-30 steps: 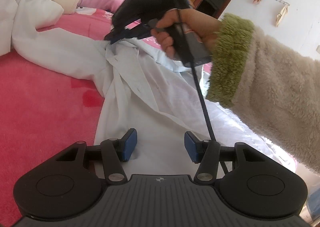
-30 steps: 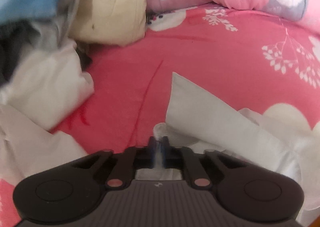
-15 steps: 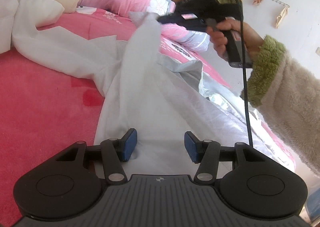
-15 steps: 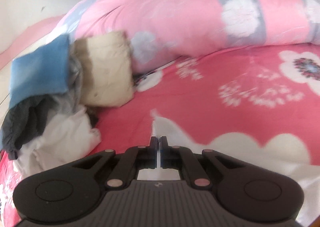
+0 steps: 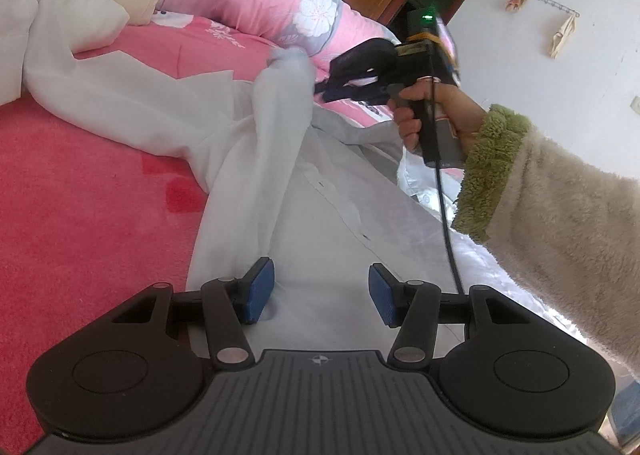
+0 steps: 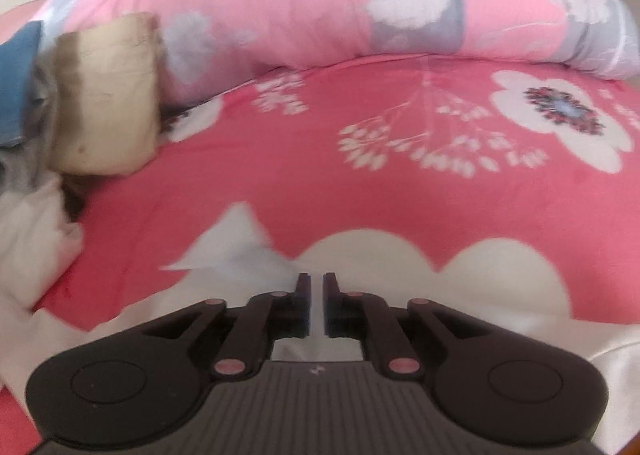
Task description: Fold clothes
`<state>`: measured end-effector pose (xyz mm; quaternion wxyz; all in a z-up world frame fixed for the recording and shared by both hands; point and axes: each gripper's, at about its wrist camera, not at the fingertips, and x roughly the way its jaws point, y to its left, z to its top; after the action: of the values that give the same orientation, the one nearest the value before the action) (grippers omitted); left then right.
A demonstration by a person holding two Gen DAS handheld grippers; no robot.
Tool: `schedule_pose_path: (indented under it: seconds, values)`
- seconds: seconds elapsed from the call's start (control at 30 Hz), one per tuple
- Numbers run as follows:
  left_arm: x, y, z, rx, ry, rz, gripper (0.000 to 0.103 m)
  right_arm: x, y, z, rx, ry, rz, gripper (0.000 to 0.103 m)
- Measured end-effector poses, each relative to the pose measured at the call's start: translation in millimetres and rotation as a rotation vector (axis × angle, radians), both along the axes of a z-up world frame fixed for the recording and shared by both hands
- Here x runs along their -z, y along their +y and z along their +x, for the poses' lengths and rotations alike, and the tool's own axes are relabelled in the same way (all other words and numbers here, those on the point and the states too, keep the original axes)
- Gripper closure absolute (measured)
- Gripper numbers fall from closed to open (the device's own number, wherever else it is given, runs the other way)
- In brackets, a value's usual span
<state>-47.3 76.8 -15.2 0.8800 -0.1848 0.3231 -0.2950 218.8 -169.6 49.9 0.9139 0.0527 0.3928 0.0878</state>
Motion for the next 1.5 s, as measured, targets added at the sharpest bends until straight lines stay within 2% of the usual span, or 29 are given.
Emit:
schedule_pose_path:
  seconds: [0.03,0.1,0.2,0.3,0.47,0.57,0.63,0.83,1.03,1.1,1.17,1.2,1.3,1.37,1.43,1.5]
  values:
    - [0,0,0,0.0,0.0,0.0,0.051,-5,-6,-3,0.013,-0.024,0.008,0.069]
    - [-1,-1,0,-0.001,0.0,0.001,0.051,-13,-16,-8,0.031,-0.063,0.017,0.062]
    - [-1,-1,0,-0.001,0.0,0.002,0.051,-18,-19,-20,-0.022,-0.04,-0.048,0.062]
    - [-1,-1,1,-0.002,0.0,0.001,0.051,-12,-3,-37,-0.108,-0.02,-0.177,0.062]
    - [-1,-1,1,-0.002,0.001,0.0,0.051,7,39,-56,-0.256,-0.053,-0.383,0.058]
    - [0,-1,1,-0.003,0.0,0.001,0.051,19,50,-52,-0.238,-0.085,-0.525,0.06]
    - [0,-2,1,-0.003,-0.001,0.002,0.051,21,45,-39,-0.187,-0.103,-0.57,0.065]
    - [0,-1,0,-0.002,-0.003,0.003,0.051,8,10,16,0.001,-0.122,-0.491,0.077]
    - [0,-2,-1,-0.003,-0.003,0.004,0.051,24,-21,52,0.156,-0.052,-0.418,0.076]
    - [0,-2,-1,-0.003,-0.003,0.003,0.051,23,-32,50,0.204,-0.045,-0.336,0.075]
    - [0,-2,0,-0.004,-0.003,0.004,0.051,10,-41,42,0.221,-0.049,-0.203,0.074]
    - [0,-2,0,-0.004,-0.003,0.004,0.051,2,-44,38,0.218,-0.05,-0.144,0.072]
    - [0,-2,0,-0.004,-0.003,0.003,0.051,-21,-26,29,0.108,-0.031,-0.059,0.052]
    - [0,-2,0,-0.004,-0.002,0.002,0.051,-36,1,26,-0.001,-0.012,-0.021,0.047]
    - [0,-2,1,-0.004,-0.002,0.001,0.051,-43,32,27,-0.095,0.005,-0.016,0.026]
    - [0,-1,1,-0.003,-0.002,-0.001,0.051,-45,72,30,-0.181,0.013,-0.094,0.023]
